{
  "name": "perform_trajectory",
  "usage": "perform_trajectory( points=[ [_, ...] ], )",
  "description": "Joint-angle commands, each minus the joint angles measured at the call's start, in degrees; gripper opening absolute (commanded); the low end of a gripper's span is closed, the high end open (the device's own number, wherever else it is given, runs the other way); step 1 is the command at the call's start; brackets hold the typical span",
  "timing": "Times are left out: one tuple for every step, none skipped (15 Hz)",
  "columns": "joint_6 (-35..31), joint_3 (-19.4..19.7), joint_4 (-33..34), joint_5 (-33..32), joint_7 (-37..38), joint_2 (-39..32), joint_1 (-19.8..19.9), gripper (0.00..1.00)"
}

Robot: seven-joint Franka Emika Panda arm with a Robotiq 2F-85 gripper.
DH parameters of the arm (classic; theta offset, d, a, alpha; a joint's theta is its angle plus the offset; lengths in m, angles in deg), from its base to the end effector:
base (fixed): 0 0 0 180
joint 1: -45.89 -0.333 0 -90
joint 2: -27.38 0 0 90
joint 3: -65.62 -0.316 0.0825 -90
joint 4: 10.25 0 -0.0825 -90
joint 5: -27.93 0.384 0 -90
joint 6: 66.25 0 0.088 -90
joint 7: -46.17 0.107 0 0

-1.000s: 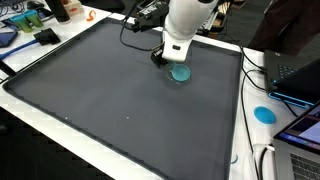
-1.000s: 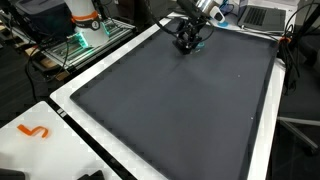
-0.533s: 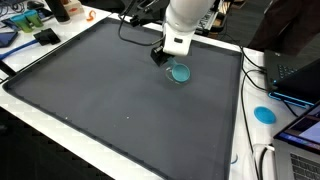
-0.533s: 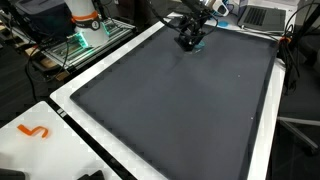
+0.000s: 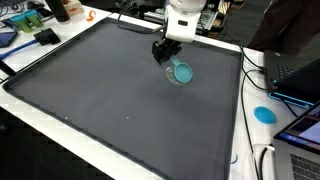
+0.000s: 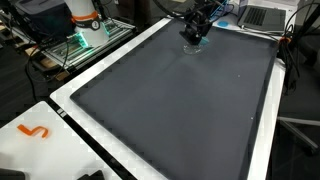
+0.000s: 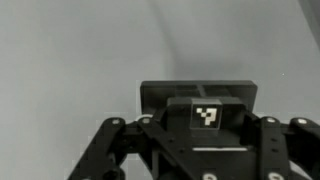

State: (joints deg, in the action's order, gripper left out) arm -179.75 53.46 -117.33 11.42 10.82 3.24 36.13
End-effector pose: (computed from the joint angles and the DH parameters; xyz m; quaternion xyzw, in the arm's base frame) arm 0.5663 0.2023 0.2736 0.8279 0.5361 -0.1537 0.0604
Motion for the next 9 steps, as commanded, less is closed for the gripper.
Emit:
perform_trajectory(
  points=[
    [-3.3, -0.8, -3.9, 2.1, -0.9, 3.9, 0.9, 0.31],
    [-3.9, -0.9, -4.3, 2.4, -0.7, 4.5, 0.8, 0.31],
    [-4.2, -0.9, -4.7, 2.6, -0.1, 5.2, 0.6, 0.31],
    [-4.8, -1.0, -5.1, 3.1, 0.6, 5.8, 0.5, 0.31],
    [-4.9, -1.1, -5.2, 3.3, 0.9, 6.2, 0.3, 0.31],
    [-5.0, -1.1, -5.3, 3.5, 1.8, 6.8, 0.0, 0.31],
    [-5.0, -1.2, -5.5, 3.7, 2.4, 7.3, -0.2, 0.31],
    [-5.0, -1.4, -5.7, 3.8, 3.4, 7.9, -0.5, 0.31],
    [-4.8, -1.5, -5.7, 3.8, 4.5, 8.3, -0.8, 0.31]
  ],
)
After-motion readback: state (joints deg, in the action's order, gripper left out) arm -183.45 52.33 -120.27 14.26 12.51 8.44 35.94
